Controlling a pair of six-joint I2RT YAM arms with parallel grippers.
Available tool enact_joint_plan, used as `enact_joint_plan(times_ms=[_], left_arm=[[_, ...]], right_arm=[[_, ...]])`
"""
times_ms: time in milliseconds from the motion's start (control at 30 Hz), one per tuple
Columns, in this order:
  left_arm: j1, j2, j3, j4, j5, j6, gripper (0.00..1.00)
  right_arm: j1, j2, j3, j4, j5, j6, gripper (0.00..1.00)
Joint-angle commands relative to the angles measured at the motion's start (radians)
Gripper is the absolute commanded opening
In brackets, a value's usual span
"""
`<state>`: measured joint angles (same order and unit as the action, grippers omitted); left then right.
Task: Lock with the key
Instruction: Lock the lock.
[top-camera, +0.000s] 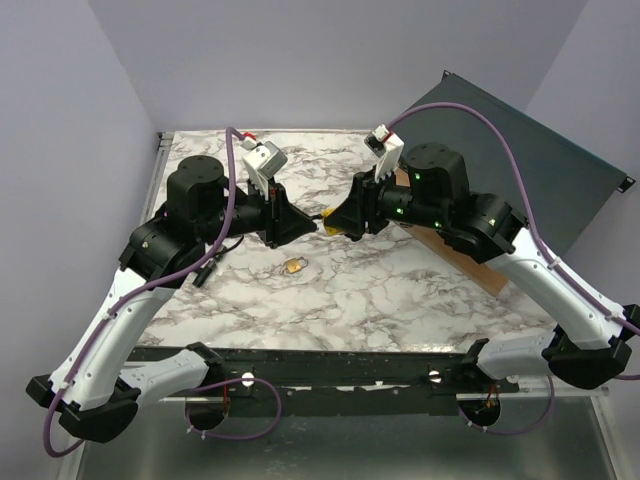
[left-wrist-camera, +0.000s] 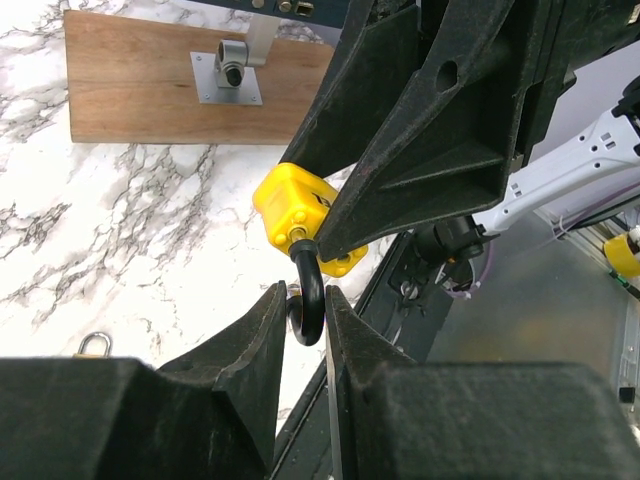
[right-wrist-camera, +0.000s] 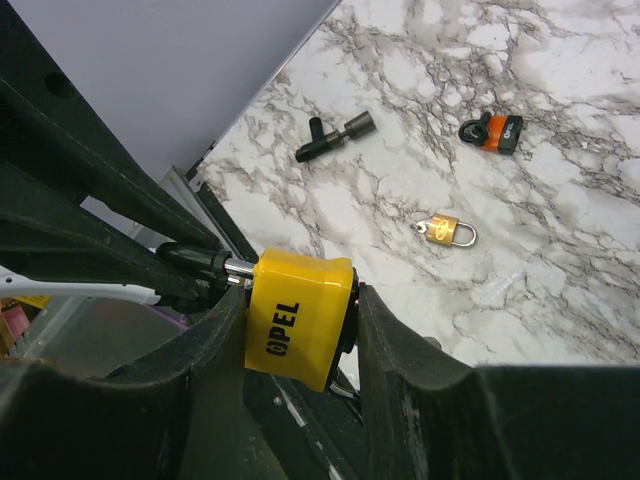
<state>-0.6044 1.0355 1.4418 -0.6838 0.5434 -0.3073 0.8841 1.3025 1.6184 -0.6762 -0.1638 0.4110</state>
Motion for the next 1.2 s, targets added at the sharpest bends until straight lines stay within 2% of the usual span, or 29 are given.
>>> enact_joint_plan(times_ms=[0, 133, 267, 500, 633, 867, 967, 1067, 1167], left_arm=[[-0.008, 0.004, 0.022, -0.001, -0.032, 0.002, 0.21], [-0.012, 0.012, 0.024, 0.005, -0.037, -0.005, 0.16], [-0.02, 0.015, 0.019, 0.004, -0.067, -0.012, 0.01], [-0.022, -0.026, -0.002, 0.047, -0.165, -0.042, 0.0], [-0.021, -0.064, -0.001, 0.092, -0.173, -0.069, 0.0], [-0.022, -0.14, 0.0, 0.138, -0.179, -0.106, 0.0], [-0.023, -0.172, 0.001, 0.148, -0.171, -0.105, 0.0], [-0.022, -0.2, 0.008, 0.161, -0.146, -0.111, 0.0], [-0.023, -0.214, 0.019, 0.168, -0.101, -0.117, 0.0]], right_arm=[[0.007, 0.0, 0.027, 0.044, 0.016, 0.003, 0.01], [0.009, 0.0, 0.025, 0.045, 0.02, 0.004, 0.01], [0.01, 0.0, 0.025, 0.053, 0.02, 0.007, 0.01], [0.01, 0.0, 0.025, 0.073, 0.015, 0.013, 0.01], [0.01, -0.013, 0.006, 0.102, 0.012, 0.013, 0.21], [0.011, -0.056, -0.039, 0.19, -0.048, -0.003, 0.64], [0.011, -0.084, -0.051, 0.234, -0.074, -0.023, 0.77], [0.011, -0.121, -0.073, 0.289, -0.12, -0.05, 0.89], [0.01, -0.157, -0.109, 0.349, -0.165, -0.076, 0.93]])
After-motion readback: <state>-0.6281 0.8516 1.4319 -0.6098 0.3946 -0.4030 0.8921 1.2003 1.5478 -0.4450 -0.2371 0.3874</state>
